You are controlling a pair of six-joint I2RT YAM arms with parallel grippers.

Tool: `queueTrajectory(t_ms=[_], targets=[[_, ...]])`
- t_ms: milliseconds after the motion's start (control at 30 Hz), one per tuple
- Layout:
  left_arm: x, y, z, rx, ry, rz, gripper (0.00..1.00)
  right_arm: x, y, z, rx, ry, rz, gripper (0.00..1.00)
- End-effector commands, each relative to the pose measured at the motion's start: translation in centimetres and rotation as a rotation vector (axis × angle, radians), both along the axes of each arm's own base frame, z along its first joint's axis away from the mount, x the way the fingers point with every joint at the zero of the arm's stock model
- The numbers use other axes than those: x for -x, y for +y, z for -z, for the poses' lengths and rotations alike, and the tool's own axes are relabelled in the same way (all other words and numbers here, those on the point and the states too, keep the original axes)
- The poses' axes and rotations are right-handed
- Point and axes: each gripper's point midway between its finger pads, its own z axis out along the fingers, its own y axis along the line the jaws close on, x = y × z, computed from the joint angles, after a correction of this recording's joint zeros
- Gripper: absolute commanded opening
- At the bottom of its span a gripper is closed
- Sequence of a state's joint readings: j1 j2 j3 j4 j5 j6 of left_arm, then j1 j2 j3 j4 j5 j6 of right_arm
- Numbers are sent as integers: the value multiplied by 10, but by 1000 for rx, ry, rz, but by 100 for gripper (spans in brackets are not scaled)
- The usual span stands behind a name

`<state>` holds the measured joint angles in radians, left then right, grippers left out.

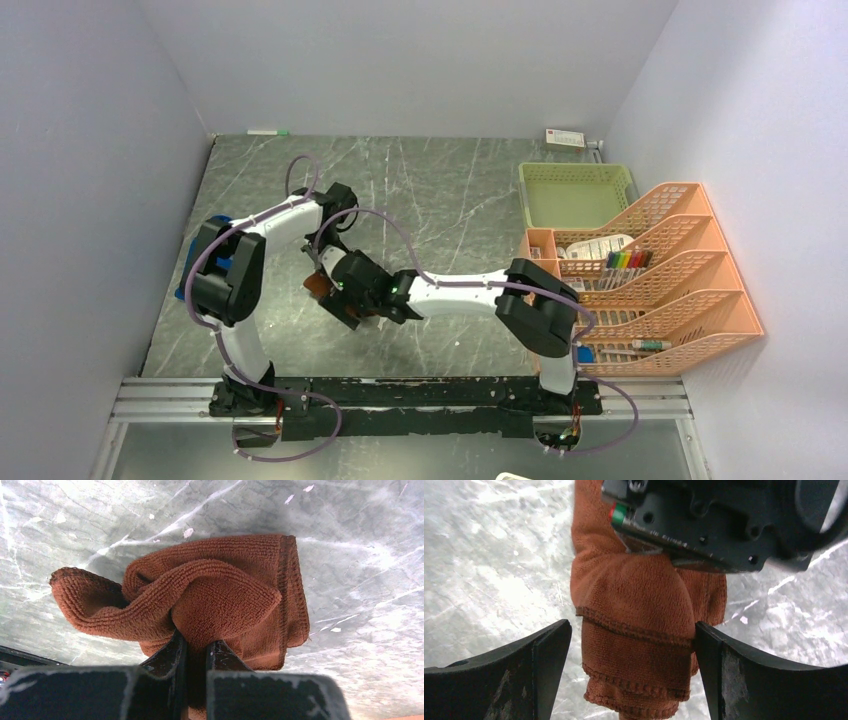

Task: Roll the towels
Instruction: Roll the towel at the center of the board, then pick up the towel at the center of the board.

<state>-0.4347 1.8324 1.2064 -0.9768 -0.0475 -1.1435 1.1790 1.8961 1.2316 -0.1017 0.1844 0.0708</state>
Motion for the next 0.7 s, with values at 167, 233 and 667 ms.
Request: queueTrajectory(t_ms=[167,233,667], targets=[[38,13,37,-28,173,-37,7,-4,2,12,109,-111,74,98],[38,11,37,-13,176,-40,7,-5,1,20,122,-110,86,98],[34,9,30,104,164,-49,7,-4,-26,47,45,-95,189,12]])
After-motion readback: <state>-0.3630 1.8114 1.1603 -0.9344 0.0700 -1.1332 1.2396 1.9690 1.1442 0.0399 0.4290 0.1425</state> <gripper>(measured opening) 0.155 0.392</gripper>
